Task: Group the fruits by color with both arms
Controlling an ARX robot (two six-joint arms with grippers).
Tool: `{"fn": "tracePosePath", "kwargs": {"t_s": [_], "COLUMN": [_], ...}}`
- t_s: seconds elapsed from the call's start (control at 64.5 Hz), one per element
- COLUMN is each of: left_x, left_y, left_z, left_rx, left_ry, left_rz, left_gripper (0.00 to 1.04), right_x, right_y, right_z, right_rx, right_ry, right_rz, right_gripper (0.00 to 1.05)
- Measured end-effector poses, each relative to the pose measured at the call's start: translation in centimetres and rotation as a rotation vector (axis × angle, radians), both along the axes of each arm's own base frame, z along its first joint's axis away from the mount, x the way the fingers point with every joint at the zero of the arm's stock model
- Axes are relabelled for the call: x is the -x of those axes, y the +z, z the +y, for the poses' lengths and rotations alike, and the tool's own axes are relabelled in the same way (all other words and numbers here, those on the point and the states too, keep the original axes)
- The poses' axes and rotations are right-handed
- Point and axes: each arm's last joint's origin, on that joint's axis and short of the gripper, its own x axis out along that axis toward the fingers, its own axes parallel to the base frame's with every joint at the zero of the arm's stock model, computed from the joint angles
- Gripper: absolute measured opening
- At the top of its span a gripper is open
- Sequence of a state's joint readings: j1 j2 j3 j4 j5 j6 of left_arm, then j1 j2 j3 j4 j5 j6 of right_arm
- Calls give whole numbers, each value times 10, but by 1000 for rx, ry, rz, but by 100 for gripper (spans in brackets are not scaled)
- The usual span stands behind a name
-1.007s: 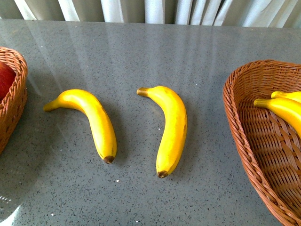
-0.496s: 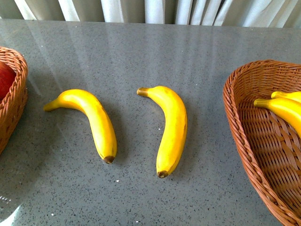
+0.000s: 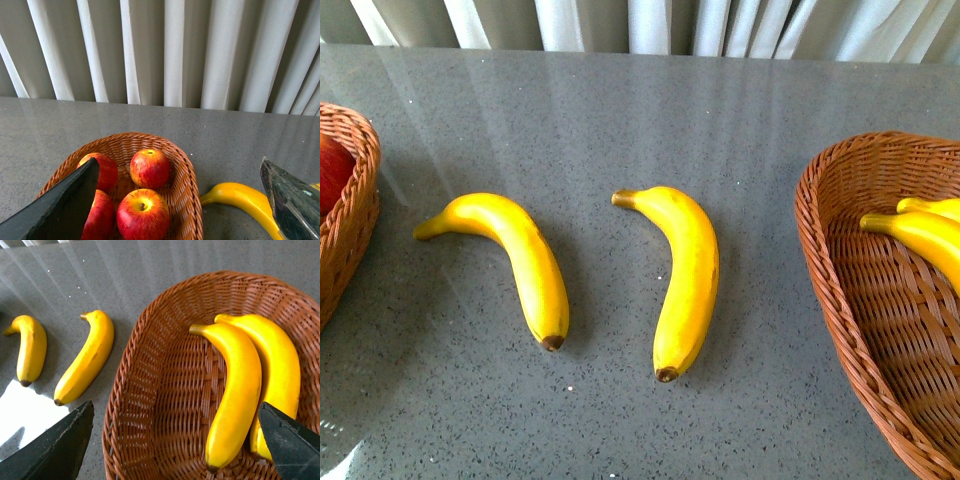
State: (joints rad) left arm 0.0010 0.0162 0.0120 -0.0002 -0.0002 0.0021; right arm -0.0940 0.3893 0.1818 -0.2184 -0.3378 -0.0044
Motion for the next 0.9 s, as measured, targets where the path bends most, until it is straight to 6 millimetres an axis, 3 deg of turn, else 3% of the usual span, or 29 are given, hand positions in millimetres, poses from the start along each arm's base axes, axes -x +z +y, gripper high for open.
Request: {"fn": "tracePosePath", "kwargs": {"t_s": [0.155,0.325,0.465,0.604,0.899], "left_x": [0,0,0,0,0], "left_y": [0,0,0,0,0], "left_z": [0,0,0,0,0], "left_rx": [0,0,0,0,0], "left_ry": [0,0,0,0,0], "left_rz": [0,0,0,0,0], "left_gripper": [96,96,96,96,96], "right_x": [-44,-101,-154,-191,-225], "right_y": [27,38,27,8,-20], "right_z": [1,32,70,110,192], "right_rx": [28,-14,-11,23,135], "right_ry": [43,160,214,283,411], "right_rz": [-59,-10,88,177,259], "right_gripper": [96,96,96,96,96]}}
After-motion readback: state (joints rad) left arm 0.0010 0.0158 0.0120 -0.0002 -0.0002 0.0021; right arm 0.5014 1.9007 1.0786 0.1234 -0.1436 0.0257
